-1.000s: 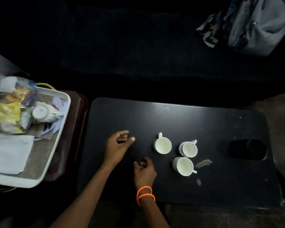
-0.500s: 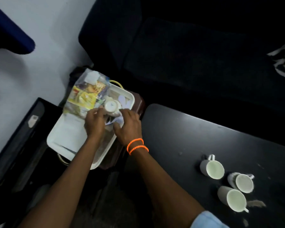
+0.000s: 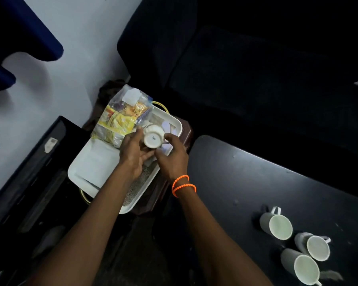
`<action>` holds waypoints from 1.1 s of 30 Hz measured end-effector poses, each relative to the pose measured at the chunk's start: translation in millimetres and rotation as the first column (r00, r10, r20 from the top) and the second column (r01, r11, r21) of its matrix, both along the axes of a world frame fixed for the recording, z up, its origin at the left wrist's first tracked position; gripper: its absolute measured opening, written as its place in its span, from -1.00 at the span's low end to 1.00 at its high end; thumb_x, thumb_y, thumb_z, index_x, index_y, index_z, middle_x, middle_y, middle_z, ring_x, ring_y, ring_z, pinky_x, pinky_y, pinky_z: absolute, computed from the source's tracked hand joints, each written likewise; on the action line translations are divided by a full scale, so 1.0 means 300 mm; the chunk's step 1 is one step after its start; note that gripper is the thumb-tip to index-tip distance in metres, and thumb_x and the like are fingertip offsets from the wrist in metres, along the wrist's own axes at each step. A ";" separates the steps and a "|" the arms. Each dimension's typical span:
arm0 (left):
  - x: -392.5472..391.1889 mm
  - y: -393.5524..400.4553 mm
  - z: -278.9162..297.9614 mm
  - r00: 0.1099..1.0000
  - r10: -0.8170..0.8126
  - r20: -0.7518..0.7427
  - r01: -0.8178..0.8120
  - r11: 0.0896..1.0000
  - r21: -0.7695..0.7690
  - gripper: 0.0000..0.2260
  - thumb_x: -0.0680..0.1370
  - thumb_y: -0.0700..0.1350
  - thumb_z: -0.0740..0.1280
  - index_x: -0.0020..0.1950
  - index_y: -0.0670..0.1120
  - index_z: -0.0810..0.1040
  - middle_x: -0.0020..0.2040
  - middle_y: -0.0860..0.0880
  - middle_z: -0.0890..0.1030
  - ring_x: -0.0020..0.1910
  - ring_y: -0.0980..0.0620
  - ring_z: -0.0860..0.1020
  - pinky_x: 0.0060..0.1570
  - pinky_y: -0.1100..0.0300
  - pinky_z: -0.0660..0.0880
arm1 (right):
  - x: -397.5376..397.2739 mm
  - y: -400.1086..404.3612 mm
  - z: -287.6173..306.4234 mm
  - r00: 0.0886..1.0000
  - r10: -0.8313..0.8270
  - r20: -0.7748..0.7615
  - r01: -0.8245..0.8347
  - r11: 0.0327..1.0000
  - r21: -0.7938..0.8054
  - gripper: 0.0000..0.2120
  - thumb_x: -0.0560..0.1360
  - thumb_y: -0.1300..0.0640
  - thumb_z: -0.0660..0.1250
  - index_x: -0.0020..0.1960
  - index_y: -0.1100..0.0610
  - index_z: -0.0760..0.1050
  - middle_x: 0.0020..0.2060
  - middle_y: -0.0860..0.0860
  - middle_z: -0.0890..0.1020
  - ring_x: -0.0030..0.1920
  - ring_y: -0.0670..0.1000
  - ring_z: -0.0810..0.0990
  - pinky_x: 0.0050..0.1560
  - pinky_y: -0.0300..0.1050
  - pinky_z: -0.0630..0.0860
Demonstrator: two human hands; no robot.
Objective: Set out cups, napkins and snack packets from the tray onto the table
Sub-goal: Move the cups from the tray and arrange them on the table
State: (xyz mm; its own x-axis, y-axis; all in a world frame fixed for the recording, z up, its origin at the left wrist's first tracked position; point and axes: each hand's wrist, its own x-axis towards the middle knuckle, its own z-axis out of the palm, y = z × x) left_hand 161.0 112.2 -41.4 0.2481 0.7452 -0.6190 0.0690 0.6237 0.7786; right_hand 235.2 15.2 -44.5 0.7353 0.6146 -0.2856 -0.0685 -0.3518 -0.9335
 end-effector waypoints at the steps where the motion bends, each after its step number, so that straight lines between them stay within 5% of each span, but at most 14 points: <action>1: 0.010 -0.008 0.009 1.000 -0.005 0.013 0.005 1.000 0.020 -0.73 0.63 0.02 0.35 0.22 -0.13 0.50 0.10 -0.17 0.69 0.08 -0.14 0.69 -0.01 -0.05 0.68 | 0.001 -0.010 0.009 0.997 -0.062 -0.041 0.064 0.997 0.046 -0.61 0.43 0.21 0.46 0.25 0.08 0.57 0.18 -0.01 0.64 0.25 0.01 0.56 0.25 -0.09 0.51; 3: 0.027 -0.036 0.029 0.996 -0.053 0.074 0.049 0.997 0.054 -0.94 0.62 -0.13 0.37 0.03 -0.07 0.50 -0.08 -0.08 0.70 -0.04 -0.08 0.69 -0.17 0.08 0.67 | 0.004 -0.048 0.024 0.966 -0.188 -0.180 0.212 0.969 0.129 -0.73 0.48 0.20 0.45 0.17 0.09 0.60 0.11 -0.02 0.67 0.17 0.02 0.61 0.20 -0.07 0.55; 8: 0.081 -0.182 0.054 0.944 -0.217 0.248 0.210 0.976 0.055 -0.79 0.58 -0.38 0.20 0.03 -0.12 0.56 -0.11 -0.07 0.69 -0.12 0.04 0.66 -0.12 0.19 0.64 | 0.038 -0.247 0.012 0.818 -0.326 -0.474 0.472 0.852 0.228 -0.75 0.47 0.23 0.50 0.14 0.12 0.61 0.03 0.10 0.73 0.04 0.03 0.69 0.11 -0.04 0.63; 14: 0.129 -0.485 -0.055 0.910 -0.343 0.233 0.378 0.917 -0.130 -0.74 0.58 -0.38 0.09 0.12 -0.24 0.53 0.02 -0.25 0.60 -0.04 -0.12 0.58 -0.01 0.06 0.52 | 0.000 -0.592 -0.100 0.613 -0.511 -0.602 0.670 0.741 0.053 -0.46 0.38 0.35 0.55 0.31 0.14 0.49 -0.14 0.09 0.64 -0.08 0.03 0.63 0.01 -0.16 0.60; 18: 0.171 -0.709 -0.153 0.896 -0.421 0.139 0.441 0.879 -0.183 -0.76 0.57 -0.36 0.12 0.02 -0.23 0.58 -0.08 -0.20 0.64 -0.10 -0.11 0.58 -0.08 0.09 0.52 | -0.020 -0.828 -0.182 0.558 -0.538 -0.632 0.684 0.729 -0.016 -0.44 0.36 0.33 0.57 0.32 0.18 0.51 0.05 0.19 0.69 0.05 0.16 0.67 0.18 0.04 0.59; 21: 0.210 -0.847 -0.194 0.833 -0.552 0.038 0.549 0.818 -0.173 -0.77 0.44 -0.20 0.23 -0.05 -0.15 0.67 -0.11 -0.14 0.69 -0.15 -0.04 0.61 -0.18 0.16 0.55 | -0.035 -0.973 -0.212 0.631 -0.537 -0.560 0.610 0.789 -0.069 -0.56 0.34 0.33 0.58 0.20 0.23 0.60 0.06 0.21 0.73 0.08 0.19 0.71 0.18 0.09 0.63; 24: 0.256 -0.962 -0.221 0.654 -0.738 -0.169 0.742 0.669 -0.051 -0.68 0.39 -0.09 0.22 -0.04 -0.05 0.74 0.06 -0.10 0.65 -0.08 0.04 0.66 -0.08 0.28 0.58 | -0.033 -1.083 -0.228 0.582 -0.690 -0.431 0.666 0.708 -0.235 -0.56 0.26 0.39 0.62 0.09 0.26 0.58 -0.02 0.26 0.72 -0.03 0.17 0.73 0.11 0.11 0.64; 26: 0.283 -1.027 -0.240 0.523 -0.812 -0.259 0.840 0.543 -0.005 -0.71 0.51 -0.13 0.24 0.03 -0.06 0.76 0.11 -0.09 0.57 0.02 0.01 0.66 0.09 0.20 0.58 | -0.035 -1.132 -0.229 0.549 -0.777 -0.307 0.718 0.627 -0.303 -0.56 0.23 0.38 0.64 0.02 0.24 0.54 -0.06 0.25 0.70 -0.16 -0.02 0.70 -0.04 -0.09 0.66; 29: 0.310 -1.097 -0.263 0.392 -0.863 -0.317 0.914 0.404 0.029 -0.76 0.58 -0.24 0.29 0.06 -0.06 0.74 0.09 -0.06 0.58 0.02 0.10 0.62 0.05 0.41 0.50 | -0.040 -1.161 -0.229 0.511 -0.853 -0.107 0.779 0.512 -0.362 -0.57 0.20 0.28 0.68 -0.07 0.12 0.52 -0.19 0.12 0.66 -0.35 -0.27 0.58 -0.26 -0.46 0.49; 33: 0.330 -1.153 -0.277 0.438 -0.799 -0.412 0.890 0.450 0.073 -0.88 0.57 -0.19 0.37 0.06 -0.15 0.66 0.04 -0.09 0.68 0.03 -0.05 0.66 0.13 0.03 0.58 | -0.038 -1.157 -0.243 0.457 -0.889 0.006 0.821 0.420 -0.387 -0.58 0.21 0.28 0.65 -0.13 0.13 0.46 -0.25 0.10 0.58 -0.37 -0.22 0.50 -0.31 -0.50 0.41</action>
State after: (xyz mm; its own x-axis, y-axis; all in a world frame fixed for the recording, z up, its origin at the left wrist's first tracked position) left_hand 259.9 -233.8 -124.6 0.6928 0.3840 -0.6104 0.6846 -0.0843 0.7240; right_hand 223.8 -331.9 -117.4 0.7433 -0.4479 -0.4970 -0.6392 -0.2563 -0.7251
